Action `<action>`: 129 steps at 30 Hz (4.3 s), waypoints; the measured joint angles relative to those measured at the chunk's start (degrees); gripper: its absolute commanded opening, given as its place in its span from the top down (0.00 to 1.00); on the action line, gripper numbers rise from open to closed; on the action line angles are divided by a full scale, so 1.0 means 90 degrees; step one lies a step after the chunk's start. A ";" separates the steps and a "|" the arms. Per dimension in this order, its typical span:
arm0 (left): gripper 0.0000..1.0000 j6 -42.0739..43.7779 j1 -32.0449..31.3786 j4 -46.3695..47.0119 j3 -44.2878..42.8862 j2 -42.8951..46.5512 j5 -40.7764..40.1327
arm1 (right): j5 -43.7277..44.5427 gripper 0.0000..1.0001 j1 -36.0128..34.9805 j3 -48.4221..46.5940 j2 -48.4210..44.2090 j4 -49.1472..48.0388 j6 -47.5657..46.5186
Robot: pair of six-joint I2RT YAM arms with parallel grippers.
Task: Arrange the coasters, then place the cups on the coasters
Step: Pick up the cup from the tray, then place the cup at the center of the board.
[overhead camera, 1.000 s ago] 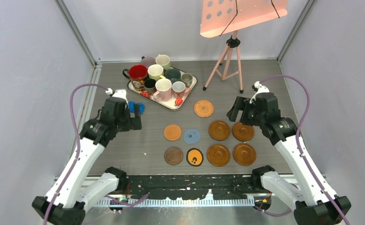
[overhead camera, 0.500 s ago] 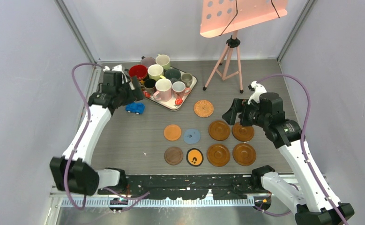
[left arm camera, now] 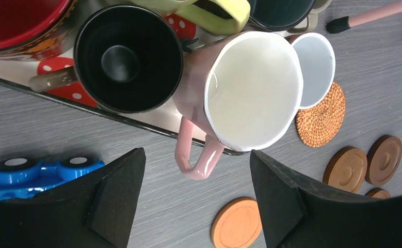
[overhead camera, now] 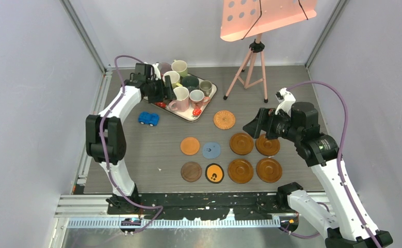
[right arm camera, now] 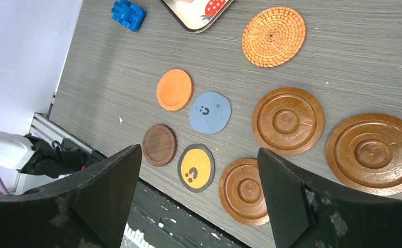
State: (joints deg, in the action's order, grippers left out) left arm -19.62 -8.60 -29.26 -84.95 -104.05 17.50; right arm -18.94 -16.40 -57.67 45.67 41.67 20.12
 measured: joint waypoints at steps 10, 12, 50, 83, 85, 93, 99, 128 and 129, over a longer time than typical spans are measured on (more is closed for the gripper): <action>0.37 0.0503 0.0000 0.0114 -0.0046 -0.0284 0.0593 | -0.0073 0.10 0.0000 -0.0311 0.0066 0.0296 -0.0090; 0.39 0.0600 0.0000 0.0177 -0.0015 -0.0284 0.0712 | -0.0078 0.10 0.0000 -0.0357 0.0063 0.0301 -0.0112; 0.81 0.1411 -0.0680 0.0299 0.0498 -0.0282 -0.0112 | -0.0233 0.10 0.0000 -0.0342 0.0056 0.0520 -0.0296; 1.00 0.1506 -0.1205 -0.0253 0.1627 0.2038 -0.1979 | -0.0316 0.11 0.0000 -0.0301 -0.0075 0.0561 -0.0083; 1.00 0.1370 -0.1217 -0.0175 0.2055 0.2348 -0.2064 | -0.0321 0.12 0.0000 -0.0221 -0.0090 0.0505 -0.0012; 1.00 0.0704 -0.1802 0.0053 0.3572 0.3752 -0.2936 | -0.0318 0.16 -0.0005 -0.0017 0.0238 0.0284 0.0432; 1.00 0.0112 -0.2433 0.0665 0.4687 0.4636 -0.3492 | -0.0299 0.16 -0.0090 -0.0015 0.0532 0.0138 0.0629; 0.81 -0.1734 -0.3383 0.1100 0.6254 0.6356 -0.4639 | 0.0087 0.17 -0.0442 -0.0146 0.1520 -0.0107 0.0901; 0.80 -0.1775 -0.3400 0.1073 0.6254 0.6356 -0.4639 | 0.0095 0.17 -0.0464 -0.0148 0.1542 -0.0114 0.0913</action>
State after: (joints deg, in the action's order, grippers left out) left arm -35.59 -39.20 -19.59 -28.67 -46.85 -24.25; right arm -18.09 -20.58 -59.00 59.55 40.64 28.34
